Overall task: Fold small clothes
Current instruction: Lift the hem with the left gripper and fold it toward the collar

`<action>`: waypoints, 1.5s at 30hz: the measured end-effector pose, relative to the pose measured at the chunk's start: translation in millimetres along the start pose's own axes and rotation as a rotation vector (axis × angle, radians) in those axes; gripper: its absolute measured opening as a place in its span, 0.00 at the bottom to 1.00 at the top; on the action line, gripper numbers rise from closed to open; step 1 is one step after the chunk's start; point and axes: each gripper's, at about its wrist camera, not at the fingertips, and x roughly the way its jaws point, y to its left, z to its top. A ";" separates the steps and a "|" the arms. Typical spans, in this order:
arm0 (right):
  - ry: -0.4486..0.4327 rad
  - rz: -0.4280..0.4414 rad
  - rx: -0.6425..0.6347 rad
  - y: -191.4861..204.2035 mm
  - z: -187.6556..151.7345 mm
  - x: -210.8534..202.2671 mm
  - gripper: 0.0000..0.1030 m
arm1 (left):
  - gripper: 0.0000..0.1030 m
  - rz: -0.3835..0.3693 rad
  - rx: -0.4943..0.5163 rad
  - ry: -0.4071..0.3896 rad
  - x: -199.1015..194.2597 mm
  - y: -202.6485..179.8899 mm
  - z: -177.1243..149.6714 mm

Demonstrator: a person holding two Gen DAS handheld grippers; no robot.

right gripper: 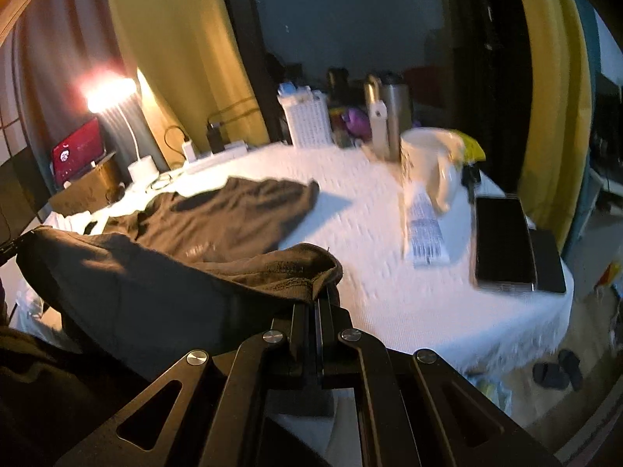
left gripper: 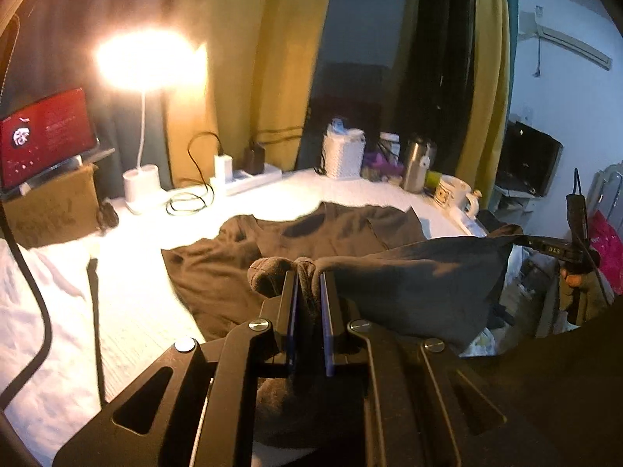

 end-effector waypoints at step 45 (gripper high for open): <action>0.162 -0.131 -0.054 -0.6 -12.1 109.1 0.02 | 0.10 -0.010 -0.074 0.318 63.8 33.2 -64.7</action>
